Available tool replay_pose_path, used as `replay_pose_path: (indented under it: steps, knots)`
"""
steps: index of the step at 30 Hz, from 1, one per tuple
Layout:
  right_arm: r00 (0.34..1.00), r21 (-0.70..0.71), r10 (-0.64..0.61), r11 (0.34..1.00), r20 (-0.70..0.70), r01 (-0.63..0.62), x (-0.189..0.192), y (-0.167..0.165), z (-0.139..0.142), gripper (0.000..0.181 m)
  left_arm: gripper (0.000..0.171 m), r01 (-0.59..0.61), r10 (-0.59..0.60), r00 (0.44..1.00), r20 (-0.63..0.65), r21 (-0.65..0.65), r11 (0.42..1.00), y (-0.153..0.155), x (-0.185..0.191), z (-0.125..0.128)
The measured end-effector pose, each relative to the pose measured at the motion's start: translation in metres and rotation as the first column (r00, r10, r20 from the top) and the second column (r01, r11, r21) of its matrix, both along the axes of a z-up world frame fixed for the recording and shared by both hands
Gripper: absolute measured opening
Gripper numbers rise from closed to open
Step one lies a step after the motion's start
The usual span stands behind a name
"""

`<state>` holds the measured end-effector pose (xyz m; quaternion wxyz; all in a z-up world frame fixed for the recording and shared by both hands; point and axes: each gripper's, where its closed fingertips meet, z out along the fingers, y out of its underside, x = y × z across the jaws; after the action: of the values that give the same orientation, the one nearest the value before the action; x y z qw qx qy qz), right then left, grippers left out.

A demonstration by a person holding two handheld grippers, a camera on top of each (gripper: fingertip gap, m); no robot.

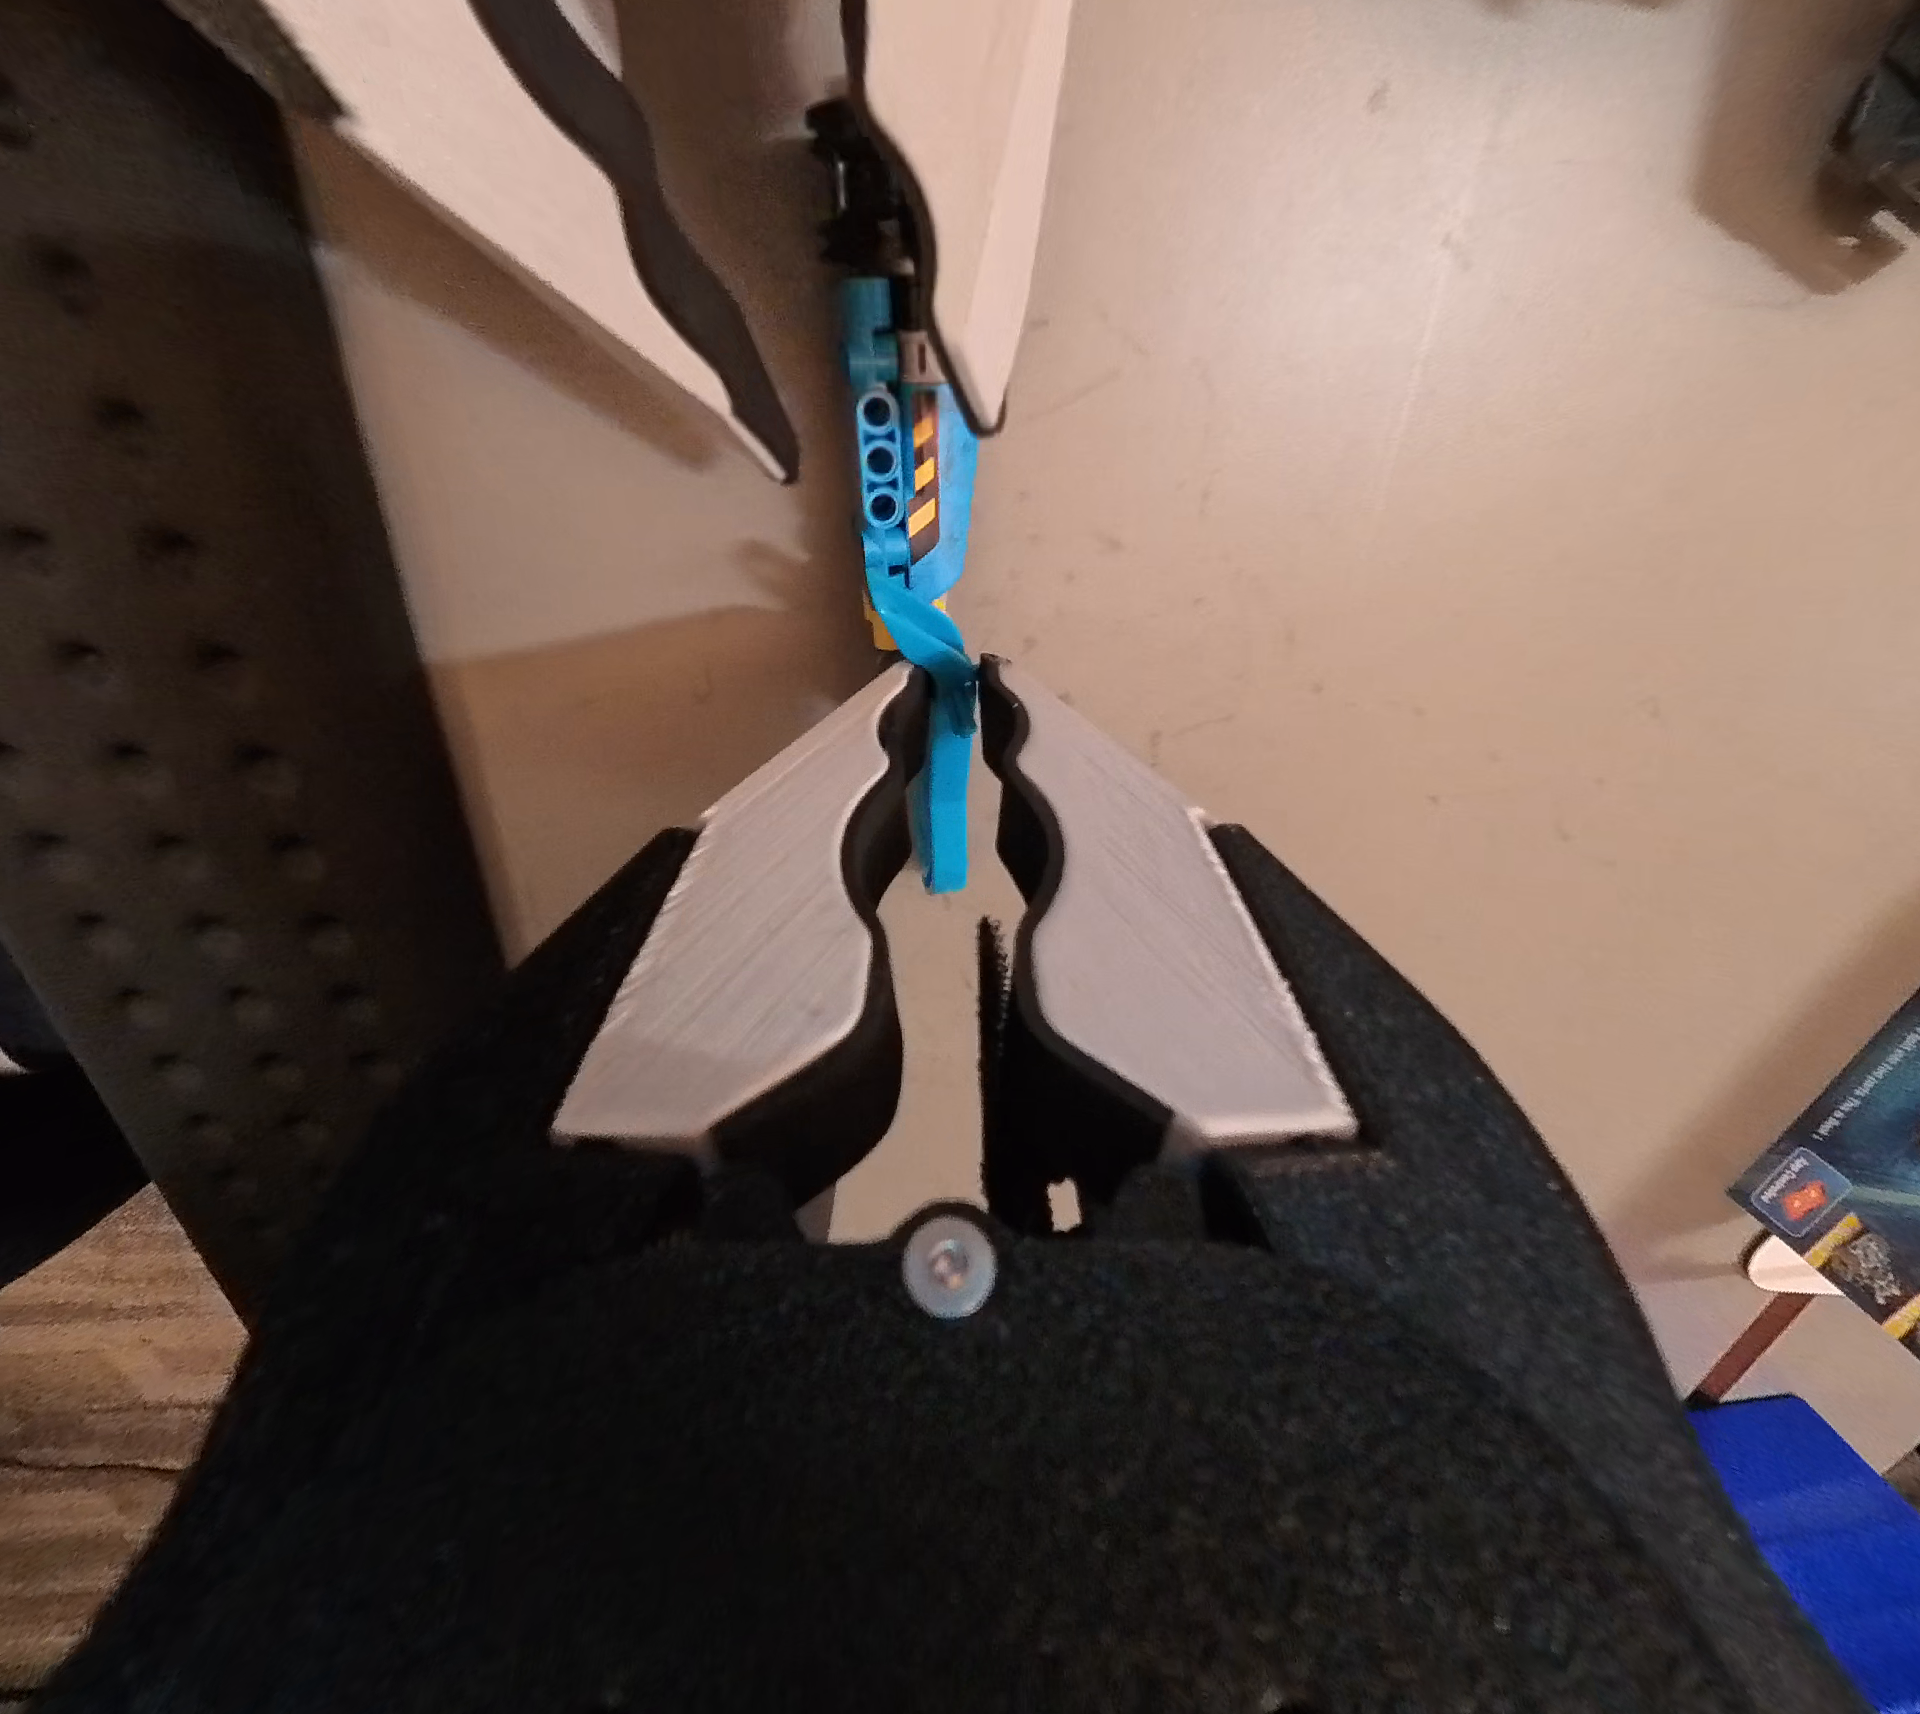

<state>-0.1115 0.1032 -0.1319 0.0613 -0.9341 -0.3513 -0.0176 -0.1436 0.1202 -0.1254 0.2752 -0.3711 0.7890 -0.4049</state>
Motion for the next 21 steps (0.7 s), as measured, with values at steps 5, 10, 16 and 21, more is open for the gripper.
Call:
replay_pose_path:
  steps: [5,10,16,21]
  knots:
    - [1.0,-0.002,0.013,1.0,0.016,-0.013,0.0,0.001,0.0,0.007,0.025,0.026,-0.025,0.999,0.022,-0.057,0.998,-0.016,0.008,0.015]
    - [1.0,0.002,0.02,1.0,0.015,-0.02,-0.002,0.001,0.0,0.007,0.007,0.027,-0.026,1.0,0.005,-0.03,0.999,-0.017,0.015,0.008]
    - [0.999,0.026,0.052,0.998,0.012,-0.052,-0.002,0.005,0.001,0.008,0.0,0.017,-0.019,0.999,-0.041,-0.055,0.998,-0.014,0.013,0.001]
    - [0.996,0.019,0.066,0.998,-0.053,-0.065,-0.003,0.006,0.001,0.008,0.0,0.019,-0.028,0.997,-0.073,-0.114,0.993,-0.012,0.012,0.0]
